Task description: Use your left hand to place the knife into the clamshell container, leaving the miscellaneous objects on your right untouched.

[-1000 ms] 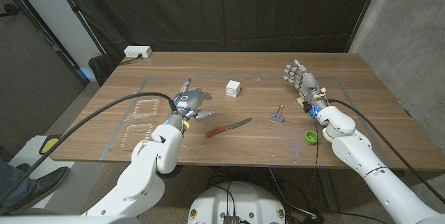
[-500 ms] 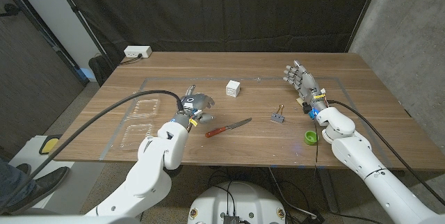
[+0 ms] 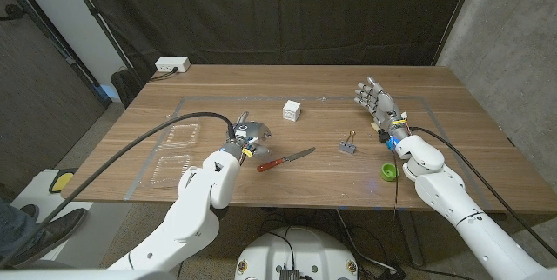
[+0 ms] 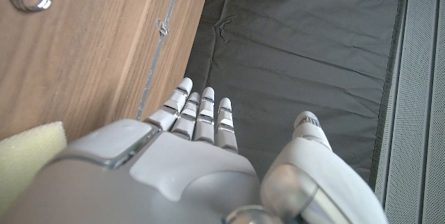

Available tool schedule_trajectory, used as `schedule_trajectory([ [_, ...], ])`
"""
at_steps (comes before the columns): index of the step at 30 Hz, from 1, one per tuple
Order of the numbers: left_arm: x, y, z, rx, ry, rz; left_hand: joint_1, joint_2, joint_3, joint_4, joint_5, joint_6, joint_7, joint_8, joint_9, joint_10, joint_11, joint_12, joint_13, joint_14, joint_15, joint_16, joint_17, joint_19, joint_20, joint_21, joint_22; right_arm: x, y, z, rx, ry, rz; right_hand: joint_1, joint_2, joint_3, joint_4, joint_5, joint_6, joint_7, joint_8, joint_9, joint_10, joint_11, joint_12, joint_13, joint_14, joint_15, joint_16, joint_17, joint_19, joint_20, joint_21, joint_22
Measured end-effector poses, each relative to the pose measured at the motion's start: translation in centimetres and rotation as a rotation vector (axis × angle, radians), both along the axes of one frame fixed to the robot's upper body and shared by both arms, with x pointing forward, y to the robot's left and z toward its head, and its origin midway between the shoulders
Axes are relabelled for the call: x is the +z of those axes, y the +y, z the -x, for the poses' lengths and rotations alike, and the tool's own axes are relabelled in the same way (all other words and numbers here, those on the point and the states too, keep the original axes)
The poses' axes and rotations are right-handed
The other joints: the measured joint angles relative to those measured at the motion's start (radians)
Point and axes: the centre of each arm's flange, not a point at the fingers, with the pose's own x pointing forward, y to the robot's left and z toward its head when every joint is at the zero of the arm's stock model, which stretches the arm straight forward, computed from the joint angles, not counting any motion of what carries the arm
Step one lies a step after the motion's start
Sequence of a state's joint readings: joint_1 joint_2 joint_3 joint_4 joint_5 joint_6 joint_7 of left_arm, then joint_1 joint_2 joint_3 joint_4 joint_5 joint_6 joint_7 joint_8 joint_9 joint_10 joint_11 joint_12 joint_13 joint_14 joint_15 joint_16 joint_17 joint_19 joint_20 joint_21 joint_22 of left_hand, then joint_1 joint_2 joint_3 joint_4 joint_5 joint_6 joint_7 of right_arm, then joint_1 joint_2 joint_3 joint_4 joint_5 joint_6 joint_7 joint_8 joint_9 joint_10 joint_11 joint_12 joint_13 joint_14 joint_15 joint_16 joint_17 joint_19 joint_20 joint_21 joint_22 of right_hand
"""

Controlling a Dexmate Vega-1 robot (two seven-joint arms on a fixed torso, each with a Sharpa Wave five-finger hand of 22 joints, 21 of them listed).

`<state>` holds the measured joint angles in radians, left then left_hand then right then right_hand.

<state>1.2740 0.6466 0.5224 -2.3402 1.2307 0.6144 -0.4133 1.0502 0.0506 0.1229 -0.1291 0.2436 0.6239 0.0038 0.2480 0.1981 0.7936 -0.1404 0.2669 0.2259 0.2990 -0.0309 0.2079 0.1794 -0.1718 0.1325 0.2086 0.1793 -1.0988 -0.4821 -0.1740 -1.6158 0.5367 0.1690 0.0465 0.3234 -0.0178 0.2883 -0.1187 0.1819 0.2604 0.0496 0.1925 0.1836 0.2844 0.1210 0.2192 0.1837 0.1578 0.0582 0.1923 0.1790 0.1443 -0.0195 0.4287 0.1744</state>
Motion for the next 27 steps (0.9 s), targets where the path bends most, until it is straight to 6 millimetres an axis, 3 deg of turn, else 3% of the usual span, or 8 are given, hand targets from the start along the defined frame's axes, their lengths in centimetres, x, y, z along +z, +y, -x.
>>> schedule_trajectory([
  [14,0.0,-1.5,-0.8,-0.005,0.046,-0.054,0.003,0.003,0.001,0.000,-0.011,0.037,0.001,0.004,0.000,0.035,-0.003,0.007,0.005,0.016,-0.008,0.000,0.000,0.000,0.000,0.007,0.000,0.0,0.0,0.0,0.003,0.002,0.000,0.000,0.000,0.000,0.000,0.000,0.000,0.000,0.000,0.000,0.000,0.000,0.000,0.000,0.000,0.000,0.000,0.000,0.000,0.000,-0.005,0.000],
  [20,-0.4,-1.8,-1.0,0.008,0.061,-0.068,0.002,0.003,-0.003,0.008,-0.023,0.066,-0.049,0.011,0.008,0.023,-0.028,-0.001,0.018,0.016,-0.008,0.000,0.000,0.000,0.000,0.007,0.000,-0.1,-0.1,-0.1,0.002,0.007,-0.001,0.000,0.000,0.000,0.000,0.000,0.000,0.000,0.000,0.000,0.000,0.000,0.000,0.000,0.000,0.000,0.000,0.000,0.000,0.000,-0.005,0.000],
  [27,-0.7,-1.9,-1.1,0.022,0.073,-0.073,-0.006,0.010,-0.005,0.016,-0.023,0.075,-0.057,0.019,0.014,0.009,-0.028,-0.001,0.023,0.016,-0.008,0.000,0.000,0.000,0.000,0.007,0.000,-0.2,-0.2,-0.1,0.001,0.014,0.000,0.000,0.000,0.000,0.000,0.000,0.000,0.000,0.000,0.000,0.000,0.000,0.000,0.000,0.000,0.000,0.000,0.000,0.000,0.000,-0.011,0.000],
])
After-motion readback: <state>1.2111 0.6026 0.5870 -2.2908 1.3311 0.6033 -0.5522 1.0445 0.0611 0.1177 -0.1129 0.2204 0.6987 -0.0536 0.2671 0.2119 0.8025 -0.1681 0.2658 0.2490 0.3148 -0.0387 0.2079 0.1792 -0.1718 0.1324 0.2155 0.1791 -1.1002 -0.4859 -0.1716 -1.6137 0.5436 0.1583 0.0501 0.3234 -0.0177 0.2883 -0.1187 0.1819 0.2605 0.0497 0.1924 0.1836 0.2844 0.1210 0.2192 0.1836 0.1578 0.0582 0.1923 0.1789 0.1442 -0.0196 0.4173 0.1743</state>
